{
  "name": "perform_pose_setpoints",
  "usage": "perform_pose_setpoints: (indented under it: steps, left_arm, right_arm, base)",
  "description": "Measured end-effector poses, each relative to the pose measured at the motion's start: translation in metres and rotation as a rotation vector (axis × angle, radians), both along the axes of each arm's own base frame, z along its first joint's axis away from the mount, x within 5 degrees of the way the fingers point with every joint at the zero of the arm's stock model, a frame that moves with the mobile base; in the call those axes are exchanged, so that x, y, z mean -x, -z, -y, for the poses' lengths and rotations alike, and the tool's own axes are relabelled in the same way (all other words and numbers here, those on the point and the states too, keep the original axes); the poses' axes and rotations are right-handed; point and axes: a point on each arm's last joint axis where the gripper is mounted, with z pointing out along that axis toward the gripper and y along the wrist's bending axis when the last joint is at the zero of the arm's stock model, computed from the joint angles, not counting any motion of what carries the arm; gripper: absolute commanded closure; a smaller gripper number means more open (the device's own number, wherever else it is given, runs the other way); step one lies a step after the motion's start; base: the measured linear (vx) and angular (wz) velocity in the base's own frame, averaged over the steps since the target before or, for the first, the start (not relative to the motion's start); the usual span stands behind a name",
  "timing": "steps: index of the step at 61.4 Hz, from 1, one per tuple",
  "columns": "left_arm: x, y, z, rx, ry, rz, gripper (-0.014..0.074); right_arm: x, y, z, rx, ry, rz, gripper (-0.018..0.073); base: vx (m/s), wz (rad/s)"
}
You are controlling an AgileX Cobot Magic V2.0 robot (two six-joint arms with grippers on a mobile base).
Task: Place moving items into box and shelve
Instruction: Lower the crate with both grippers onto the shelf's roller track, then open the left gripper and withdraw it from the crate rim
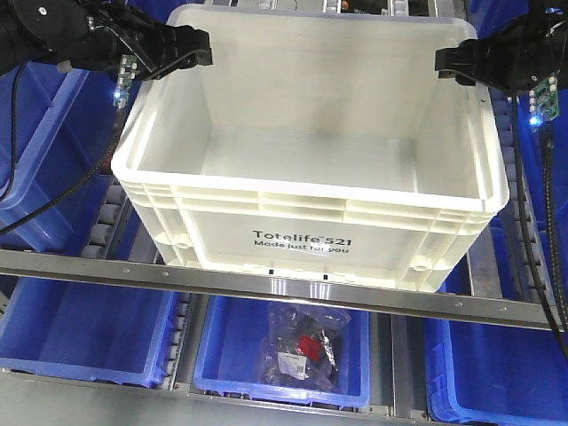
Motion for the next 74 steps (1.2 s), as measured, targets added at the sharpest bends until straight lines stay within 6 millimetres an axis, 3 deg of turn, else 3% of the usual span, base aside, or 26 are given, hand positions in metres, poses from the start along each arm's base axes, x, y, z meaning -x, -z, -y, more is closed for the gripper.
perform_pose_setpoints:
  steps: [15, 28, 44, 57, 65, 74]
  left_arm:
    - [0.016, -0.027, -0.008, -0.046, 0.008, 0.085, 0.0022]
    - [0.054, -0.014, -0.010, -0.086, 0.005, 0.121, 0.0022]
    - [0.144, -0.012, -0.022, -0.031, 0.005, 0.269, 0.0022]
    - [0.232, -0.004, -0.057, 0.071, -0.026, 0.352, 0.0022]
    - [0.282, 0.023, -0.081, 0.121, -0.047, 0.439, 0.0022]
    - [0.319, 0.077, -0.099, 0.136, -0.064, 0.482, 0.0022]
  right_arm:
    - [0.000, 0.000, 0.000, 0.000, 0.000, 0.000, 0.0146]
    - [0.000, 0.000, 0.000, 0.000, 0.000, 0.000, 0.0146]
    - [0.000, 0.000, 0.000, 0.000, 0.000, 0.000, 0.0146]
    - [0.000, 0.000, 0.000, 0.000, 0.000, 0.000, 0.0146]
    - [0.000, 0.000, 0.000, 0.000, 0.000, 0.000, 0.0146]
    - [0.000, 0.000, 0.000, 0.000, 0.000, 0.000, 0.0146]
  base:
    - [0.00, 0.00]
    - [0.00, 0.00]
    - [0.00, 0.00]
    - [0.00, 0.00]
    - [0.00, 0.00]
    - [0.00, 0.00]
